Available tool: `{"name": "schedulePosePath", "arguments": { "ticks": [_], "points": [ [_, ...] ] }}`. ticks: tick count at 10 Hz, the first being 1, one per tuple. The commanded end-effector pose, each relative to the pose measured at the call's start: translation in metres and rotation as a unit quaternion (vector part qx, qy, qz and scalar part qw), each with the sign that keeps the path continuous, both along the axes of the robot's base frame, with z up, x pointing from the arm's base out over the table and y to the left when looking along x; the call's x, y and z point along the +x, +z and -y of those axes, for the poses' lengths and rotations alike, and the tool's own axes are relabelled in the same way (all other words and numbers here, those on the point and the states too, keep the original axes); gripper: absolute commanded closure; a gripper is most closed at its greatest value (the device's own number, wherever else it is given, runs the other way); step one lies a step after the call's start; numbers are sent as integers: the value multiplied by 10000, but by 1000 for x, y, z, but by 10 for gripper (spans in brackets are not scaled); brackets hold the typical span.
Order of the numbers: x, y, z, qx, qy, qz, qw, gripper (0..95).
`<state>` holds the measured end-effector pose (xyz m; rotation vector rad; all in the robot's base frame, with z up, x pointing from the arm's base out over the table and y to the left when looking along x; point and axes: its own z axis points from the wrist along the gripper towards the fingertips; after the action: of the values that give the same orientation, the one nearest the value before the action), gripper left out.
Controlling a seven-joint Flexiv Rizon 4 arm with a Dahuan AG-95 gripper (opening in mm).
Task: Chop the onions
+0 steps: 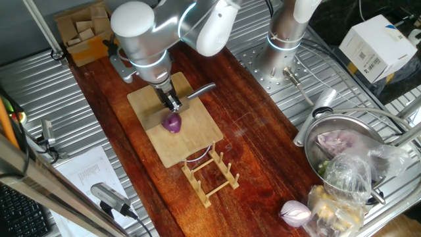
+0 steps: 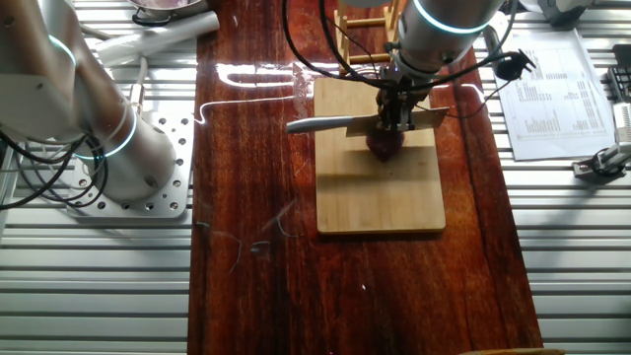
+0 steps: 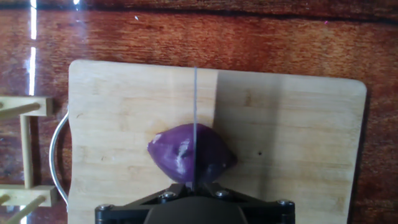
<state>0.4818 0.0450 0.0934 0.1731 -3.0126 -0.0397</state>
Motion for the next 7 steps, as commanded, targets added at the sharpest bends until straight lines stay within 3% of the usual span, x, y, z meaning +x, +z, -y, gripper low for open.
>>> {"name": "schedulePosePath", "arguments": {
  "ticks": [1,3,5,7],
  "points": [
    [4,-1,-2,-14,-31,-10,10000,950],
    [8,-10,-4,15,-44,8,10000,950],
    [19,-17,-5,13,-129,-145,9998,950],
    [23,-31,-3,117,-124,-181,9997,950]
  ]
}}
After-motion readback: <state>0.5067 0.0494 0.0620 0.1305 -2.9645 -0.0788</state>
